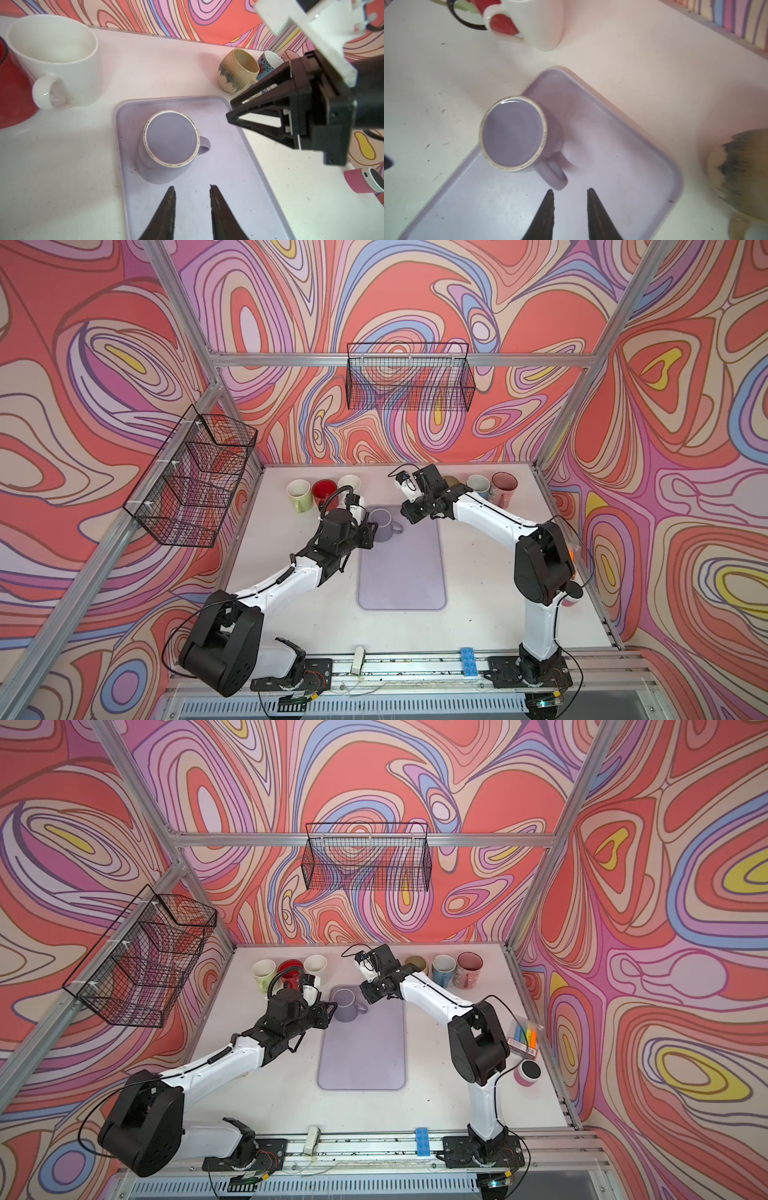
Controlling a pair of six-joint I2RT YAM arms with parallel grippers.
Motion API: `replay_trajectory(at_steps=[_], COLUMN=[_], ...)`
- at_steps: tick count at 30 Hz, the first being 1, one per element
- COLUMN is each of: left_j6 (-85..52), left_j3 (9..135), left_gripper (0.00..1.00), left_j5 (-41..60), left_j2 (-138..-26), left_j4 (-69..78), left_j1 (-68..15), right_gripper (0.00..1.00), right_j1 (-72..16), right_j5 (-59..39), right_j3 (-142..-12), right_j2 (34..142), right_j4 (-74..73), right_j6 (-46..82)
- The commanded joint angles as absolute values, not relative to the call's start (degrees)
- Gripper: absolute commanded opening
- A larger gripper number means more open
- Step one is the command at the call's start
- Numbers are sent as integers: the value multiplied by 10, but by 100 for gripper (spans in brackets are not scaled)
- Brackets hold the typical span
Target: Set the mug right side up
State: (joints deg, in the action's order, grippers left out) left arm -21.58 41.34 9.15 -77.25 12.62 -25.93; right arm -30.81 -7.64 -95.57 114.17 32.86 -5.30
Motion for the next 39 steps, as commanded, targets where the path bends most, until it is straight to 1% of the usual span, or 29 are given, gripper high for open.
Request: replay_trajectory(at_steps=[1, 5, 10, 17, 21, 29, 39], left_j6=[-213, -225, -226, -227, -222, -234, -228], left_j3=[401, 406, 438, 473, 487, 488, 483], left_gripper=[31, 29, 29, 29, 29, 29, 28], left_j5=[78, 58, 54, 54, 48, 63, 68], left_j2=[-783, -804, -845, -912, -943, -964, -961], left_j4=[78, 81, 82, 102, 106, 130, 140], left_j1=[-261, -261, -261, -261, -260, -260, -261], right_gripper=[27, 26, 25, 26, 26, 26, 25], right_j1=[-299, -299, -300, -304, -309, -325, -356], right_j5=[-42, -32, -49, -108, -118, -134, -140], right_j3=[-985, -1013, -1010, -957, -933, -879, -838], right_j2=[1189, 1232, 1246, 1223, 1218, 1181, 1159], right_j4=[337, 329, 310, 281, 276, 245, 219], right_j6=[-66, -65, -57, -58, -56, -36, -2])
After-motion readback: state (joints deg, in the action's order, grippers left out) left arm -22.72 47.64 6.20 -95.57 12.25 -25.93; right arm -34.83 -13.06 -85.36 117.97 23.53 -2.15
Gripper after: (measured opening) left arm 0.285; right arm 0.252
